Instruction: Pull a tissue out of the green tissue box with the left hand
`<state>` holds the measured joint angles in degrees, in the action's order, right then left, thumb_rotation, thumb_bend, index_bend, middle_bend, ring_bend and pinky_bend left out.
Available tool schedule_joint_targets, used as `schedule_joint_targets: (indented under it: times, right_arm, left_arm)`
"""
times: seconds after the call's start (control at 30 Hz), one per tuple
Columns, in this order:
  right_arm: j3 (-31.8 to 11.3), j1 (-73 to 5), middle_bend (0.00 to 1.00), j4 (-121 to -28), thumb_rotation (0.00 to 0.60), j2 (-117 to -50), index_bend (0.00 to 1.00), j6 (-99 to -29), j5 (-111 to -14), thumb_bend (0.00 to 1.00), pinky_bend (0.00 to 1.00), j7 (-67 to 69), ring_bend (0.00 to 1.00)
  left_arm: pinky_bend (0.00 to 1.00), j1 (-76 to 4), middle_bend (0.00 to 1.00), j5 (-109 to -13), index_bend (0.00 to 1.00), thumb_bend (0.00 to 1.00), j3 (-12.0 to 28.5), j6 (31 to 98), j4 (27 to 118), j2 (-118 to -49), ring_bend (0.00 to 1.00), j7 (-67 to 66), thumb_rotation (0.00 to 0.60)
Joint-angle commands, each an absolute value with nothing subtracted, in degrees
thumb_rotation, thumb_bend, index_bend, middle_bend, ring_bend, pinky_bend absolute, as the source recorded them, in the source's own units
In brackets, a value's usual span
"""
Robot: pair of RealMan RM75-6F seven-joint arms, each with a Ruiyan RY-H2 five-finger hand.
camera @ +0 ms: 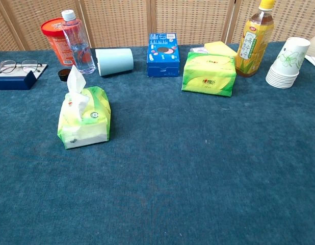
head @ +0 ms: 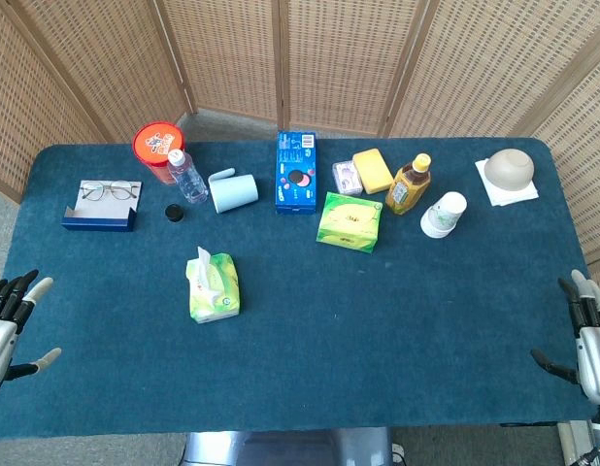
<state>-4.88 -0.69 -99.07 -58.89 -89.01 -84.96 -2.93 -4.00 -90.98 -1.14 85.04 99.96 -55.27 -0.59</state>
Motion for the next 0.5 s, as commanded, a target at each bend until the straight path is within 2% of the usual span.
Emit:
schedule_joint_targets:
  times: [0.03, 0.33, 0.5]
  right_arm:
    - [-4.8, -0.8, 0.0, -99.1, 0.6, -59.2, 0.0, -88.8, -84.9, 0.0, 0.0, -3.7, 0.0]
    - [-4.6, -0.7, 0.0, -99.5, 0.6, -59.1, 0.0, -89.0, -85.4, 0.0, 0.0, -3.9, 0.0]
    - [-4.7, -0.6, 0.0, -99.7, 0.6, -58.7, 0.0, -88.9, -85.0, 0.0, 0.0, -2.9, 0.0]
  left_arm:
    - [0.0, -4.0, 0.0, -91.1, 0.07, 0.0, -1.2, 85.1, 99.9, -55.2, 0.0, -0.6, 0.6]
    - [0.0, -5.2, 0.0, -91.4, 0.07, 0.0, -0.7, 83.7, 100.6, -55.2, 0.0, -1.2, 0.6]
    - [0.02, -9.9, 0.0, -91.0, 0.07, 0.0, 1.4, 78.4, 100.7, -54.8, 0.0, -3.6, 0.6]
